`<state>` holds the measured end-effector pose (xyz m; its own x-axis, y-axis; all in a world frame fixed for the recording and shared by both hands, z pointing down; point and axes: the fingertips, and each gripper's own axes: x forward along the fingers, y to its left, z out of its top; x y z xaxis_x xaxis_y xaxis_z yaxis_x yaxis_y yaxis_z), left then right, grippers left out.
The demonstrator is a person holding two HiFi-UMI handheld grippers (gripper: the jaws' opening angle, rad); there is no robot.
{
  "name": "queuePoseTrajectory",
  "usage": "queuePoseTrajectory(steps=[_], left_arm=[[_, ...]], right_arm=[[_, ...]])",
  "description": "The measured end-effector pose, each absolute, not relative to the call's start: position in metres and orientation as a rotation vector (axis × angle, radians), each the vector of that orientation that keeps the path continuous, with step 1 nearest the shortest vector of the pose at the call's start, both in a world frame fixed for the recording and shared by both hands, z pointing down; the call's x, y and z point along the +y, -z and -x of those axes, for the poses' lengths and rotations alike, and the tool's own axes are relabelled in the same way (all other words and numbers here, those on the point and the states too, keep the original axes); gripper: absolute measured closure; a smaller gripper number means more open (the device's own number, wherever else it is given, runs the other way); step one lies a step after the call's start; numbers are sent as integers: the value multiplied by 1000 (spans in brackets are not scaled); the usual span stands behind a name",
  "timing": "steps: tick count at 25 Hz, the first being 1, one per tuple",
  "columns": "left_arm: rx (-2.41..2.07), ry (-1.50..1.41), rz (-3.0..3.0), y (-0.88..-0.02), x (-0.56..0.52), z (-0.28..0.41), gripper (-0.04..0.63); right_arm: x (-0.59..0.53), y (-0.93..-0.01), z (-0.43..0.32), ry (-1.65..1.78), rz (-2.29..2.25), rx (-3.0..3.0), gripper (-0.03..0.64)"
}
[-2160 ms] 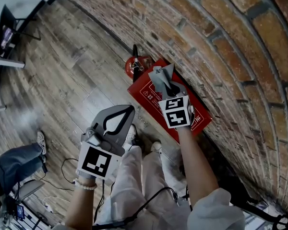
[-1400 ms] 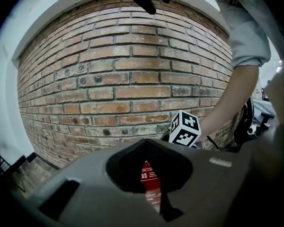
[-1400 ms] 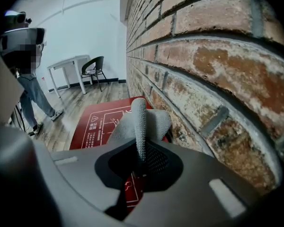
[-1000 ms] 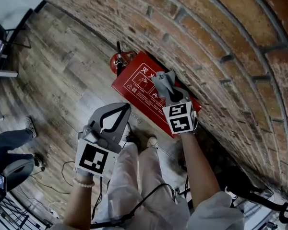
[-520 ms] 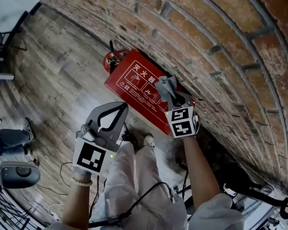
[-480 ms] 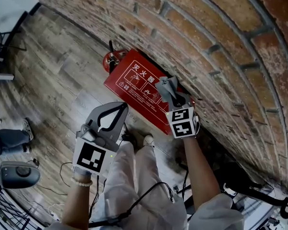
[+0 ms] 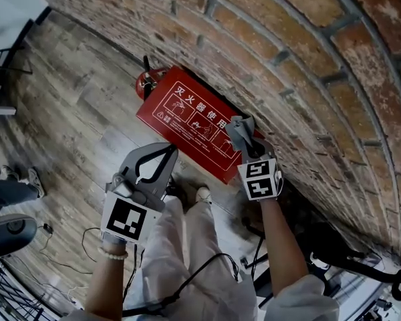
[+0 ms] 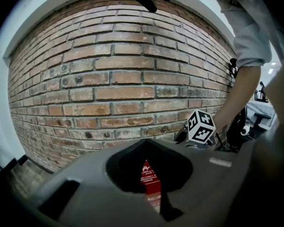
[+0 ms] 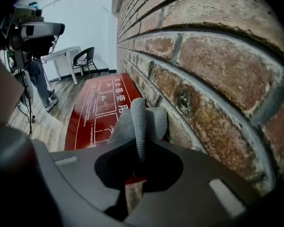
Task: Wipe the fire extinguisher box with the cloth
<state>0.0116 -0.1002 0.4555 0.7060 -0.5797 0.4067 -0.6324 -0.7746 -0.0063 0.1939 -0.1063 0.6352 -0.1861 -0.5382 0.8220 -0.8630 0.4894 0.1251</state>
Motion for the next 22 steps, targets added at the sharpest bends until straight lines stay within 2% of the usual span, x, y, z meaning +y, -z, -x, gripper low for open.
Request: queuePoseTrajectory(steps=[22], left_arm=[[-991,-595,-2772,-458,-93,-18,597]], right_arm=[[-83,-637,-220,-497,-1210,-1821,598]])
